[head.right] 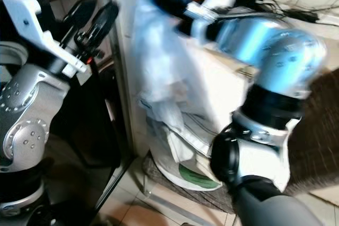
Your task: Clothes washing
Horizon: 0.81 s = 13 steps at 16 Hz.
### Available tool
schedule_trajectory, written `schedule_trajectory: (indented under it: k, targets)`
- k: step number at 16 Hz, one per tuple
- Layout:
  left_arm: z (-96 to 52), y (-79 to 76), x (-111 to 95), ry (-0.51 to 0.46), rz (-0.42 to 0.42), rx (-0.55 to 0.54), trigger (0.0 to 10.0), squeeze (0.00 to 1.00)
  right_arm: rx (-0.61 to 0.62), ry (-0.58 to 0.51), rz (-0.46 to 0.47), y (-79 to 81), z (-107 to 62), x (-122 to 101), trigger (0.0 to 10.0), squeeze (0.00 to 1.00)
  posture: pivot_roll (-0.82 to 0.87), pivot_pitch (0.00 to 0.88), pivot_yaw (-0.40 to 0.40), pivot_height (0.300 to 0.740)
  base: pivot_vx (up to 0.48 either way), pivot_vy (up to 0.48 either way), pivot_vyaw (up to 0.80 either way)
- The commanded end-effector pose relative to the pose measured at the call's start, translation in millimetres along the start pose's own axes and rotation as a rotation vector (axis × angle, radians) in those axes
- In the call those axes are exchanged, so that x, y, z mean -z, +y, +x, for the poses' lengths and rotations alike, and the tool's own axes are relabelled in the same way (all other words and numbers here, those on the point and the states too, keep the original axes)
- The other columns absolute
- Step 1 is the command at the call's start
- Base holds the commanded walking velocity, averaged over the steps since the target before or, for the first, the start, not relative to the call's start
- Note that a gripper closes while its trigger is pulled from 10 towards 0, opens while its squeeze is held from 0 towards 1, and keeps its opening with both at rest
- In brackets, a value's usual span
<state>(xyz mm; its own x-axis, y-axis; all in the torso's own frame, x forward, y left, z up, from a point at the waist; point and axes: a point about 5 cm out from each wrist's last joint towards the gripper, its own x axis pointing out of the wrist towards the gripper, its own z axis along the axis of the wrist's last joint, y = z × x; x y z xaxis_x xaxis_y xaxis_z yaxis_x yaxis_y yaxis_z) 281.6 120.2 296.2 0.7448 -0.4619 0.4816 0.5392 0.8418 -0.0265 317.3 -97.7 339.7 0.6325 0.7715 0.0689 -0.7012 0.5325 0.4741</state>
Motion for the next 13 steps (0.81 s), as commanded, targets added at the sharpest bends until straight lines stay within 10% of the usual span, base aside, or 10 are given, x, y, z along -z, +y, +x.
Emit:
schedule_trajectory:
  k: [1, 8, 9, 12, 13]
  targets:
    - [3.9, -13.5, -1, -0.011, -0.057, 0.061, 10.0, 1.00, -0.079, 0.007, 0.050, 4.6, 3.1, 3, 0.0, 0.00, -0.01, 0.000, -0.046, 0.740, 0.000, 0.000, 0.00]
    - [-5.8, -33.2, 29, 0.146, -0.094, 0.147, 10.0, 1.00, -0.194, 0.006, 0.178, 19.4, 12.5, 8, 0.0, 0.00, -0.01, 0.000, -0.054, 0.740, 0.000, 0.000, 0.00]
    - [-6.2, -28.5, 34, 0.166, -0.054, 0.098, 10.0, 0.51, -0.197, 0.007, 0.178, 20.5, 12.1, 8, 0.0, 0.00, -0.01, 0.000, -0.052, 0.740, 0.000, 0.000, 0.00]
    - [-8.7, -25.6, 38, 0.187, -0.061, 0.078, 10.0, 0.23, -0.202, 0.002, 0.184, 22.7, 10.7, 7, 0.0, 0.00, -0.01, 0.000, -0.051, 0.740, 0.000, 0.000, 0.00]
    - [-10.3, -28.0, 39, 0.199, -0.057, 0.100, 10.0, 0.00, -0.204, -0.001, 0.188, 23.1, 10.5, 7, 0.0, 0.00, -0.01, 0.000, -0.049, 0.740, 0.000, 0.000, 0.00]
